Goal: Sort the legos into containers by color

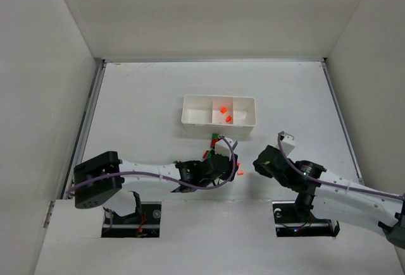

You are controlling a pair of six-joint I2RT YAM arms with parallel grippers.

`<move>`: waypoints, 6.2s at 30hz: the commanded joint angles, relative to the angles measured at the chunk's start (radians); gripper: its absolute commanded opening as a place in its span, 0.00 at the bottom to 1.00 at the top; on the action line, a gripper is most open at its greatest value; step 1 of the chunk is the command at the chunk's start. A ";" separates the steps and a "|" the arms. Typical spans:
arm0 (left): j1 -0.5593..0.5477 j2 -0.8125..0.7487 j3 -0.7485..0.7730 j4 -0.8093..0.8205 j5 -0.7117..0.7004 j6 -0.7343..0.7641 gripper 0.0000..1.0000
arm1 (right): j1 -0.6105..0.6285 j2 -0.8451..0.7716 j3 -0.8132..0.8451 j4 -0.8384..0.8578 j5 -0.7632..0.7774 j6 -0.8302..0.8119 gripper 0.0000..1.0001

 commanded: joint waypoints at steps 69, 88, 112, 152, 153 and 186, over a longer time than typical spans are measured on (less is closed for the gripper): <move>0.371 -0.217 0.015 -0.013 -0.054 0.039 0.20 | -0.388 0.786 0.635 0.649 -0.248 -0.498 0.44; 0.448 0.215 0.333 0.071 -0.015 0.128 0.22 | 0.024 0.169 0.006 0.358 -0.009 -0.291 0.52; 0.416 0.047 0.181 0.048 -0.035 0.138 0.33 | 0.127 0.396 0.041 0.294 0.048 -0.219 0.48; 0.416 -0.364 -0.143 -0.052 -0.038 0.037 0.39 | 0.196 0.393 0.113 0.189 0.102 -0.122 0.13; 0.416 -0.377 -0.147 -0.053 -0.038 0.037 0.40 | 0.187 0.366 0.128 0.190 0.107 -0.148 0.13; 0.455 -0.590 -0.327 0.059 0.009 0.034 0.44 | -0.203 0.620 0.521 0.528 -0.123 -0.749 0.41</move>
